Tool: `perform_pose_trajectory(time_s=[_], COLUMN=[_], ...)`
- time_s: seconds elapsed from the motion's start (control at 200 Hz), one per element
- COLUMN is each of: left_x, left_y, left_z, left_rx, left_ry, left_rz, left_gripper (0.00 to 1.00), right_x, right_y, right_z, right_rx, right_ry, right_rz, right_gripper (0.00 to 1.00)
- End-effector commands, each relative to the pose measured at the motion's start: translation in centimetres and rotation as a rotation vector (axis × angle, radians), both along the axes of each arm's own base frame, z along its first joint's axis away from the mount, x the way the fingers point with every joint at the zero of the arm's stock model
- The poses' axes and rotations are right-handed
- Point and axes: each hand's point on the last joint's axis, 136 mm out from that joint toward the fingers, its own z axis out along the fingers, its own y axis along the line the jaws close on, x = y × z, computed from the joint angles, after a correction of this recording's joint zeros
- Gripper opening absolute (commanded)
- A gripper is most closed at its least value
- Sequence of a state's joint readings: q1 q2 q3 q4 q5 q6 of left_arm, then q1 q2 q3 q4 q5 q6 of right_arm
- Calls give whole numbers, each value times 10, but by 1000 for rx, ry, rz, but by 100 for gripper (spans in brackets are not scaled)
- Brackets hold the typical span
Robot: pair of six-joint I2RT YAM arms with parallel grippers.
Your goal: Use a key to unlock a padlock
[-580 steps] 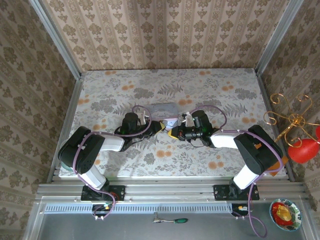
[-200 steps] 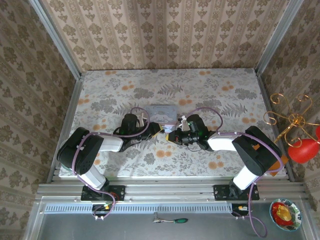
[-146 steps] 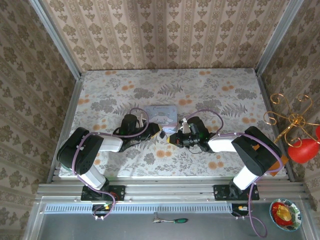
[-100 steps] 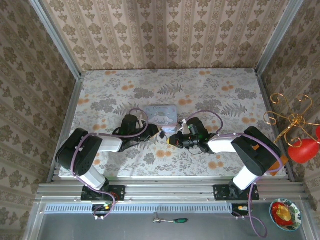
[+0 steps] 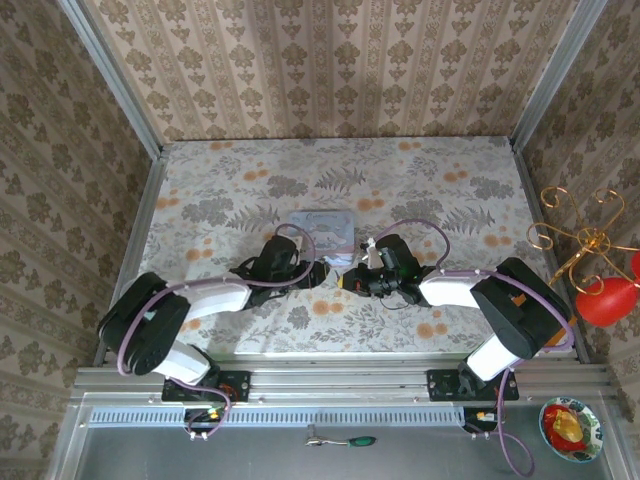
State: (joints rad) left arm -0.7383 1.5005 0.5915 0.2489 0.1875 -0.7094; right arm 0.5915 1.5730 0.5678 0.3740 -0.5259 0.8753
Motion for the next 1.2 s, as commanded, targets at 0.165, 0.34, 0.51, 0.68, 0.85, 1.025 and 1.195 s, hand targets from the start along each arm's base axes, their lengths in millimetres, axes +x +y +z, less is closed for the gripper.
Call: perform_pose_trajectory(time_s=[0.165, 0.34, 0.51, 0.68, 0.85, 1.025, 1.195], left_x=[48, 49, 43, 35, 32, 29, 24], left_y=[-12, 2, 9, -7, -14, -14, -16], left_z=[-3, -12, -20, -36, -51, -47, -33], left_rx=[88, 192, 226, 190, 176, 144, 87], left_ry=[-53, -57, -55, -7, 38, 37, 31], left_rz=[21, 36, 23, -47, -63, -67, -78], left_gripper=[48, 54, 54, 54, 45, 31, 17], right_x=[6, 5, 6, 8, 8, 7, 7], right_y=[-3, -5, -3, 0, 0, -2, 0], right_z=[10, 8, 5, 7, 9, 8, 9], right_rx=[-11, -14, -11, -2, -1, -6, 3], right_ry=[-44, -46, -39, -38, -39, -37, -30], right_rz=[-10, -16, -11, -10, -13, -16, -18], right_gripper=[0, 0, 0, 0, 0, 0, 0])
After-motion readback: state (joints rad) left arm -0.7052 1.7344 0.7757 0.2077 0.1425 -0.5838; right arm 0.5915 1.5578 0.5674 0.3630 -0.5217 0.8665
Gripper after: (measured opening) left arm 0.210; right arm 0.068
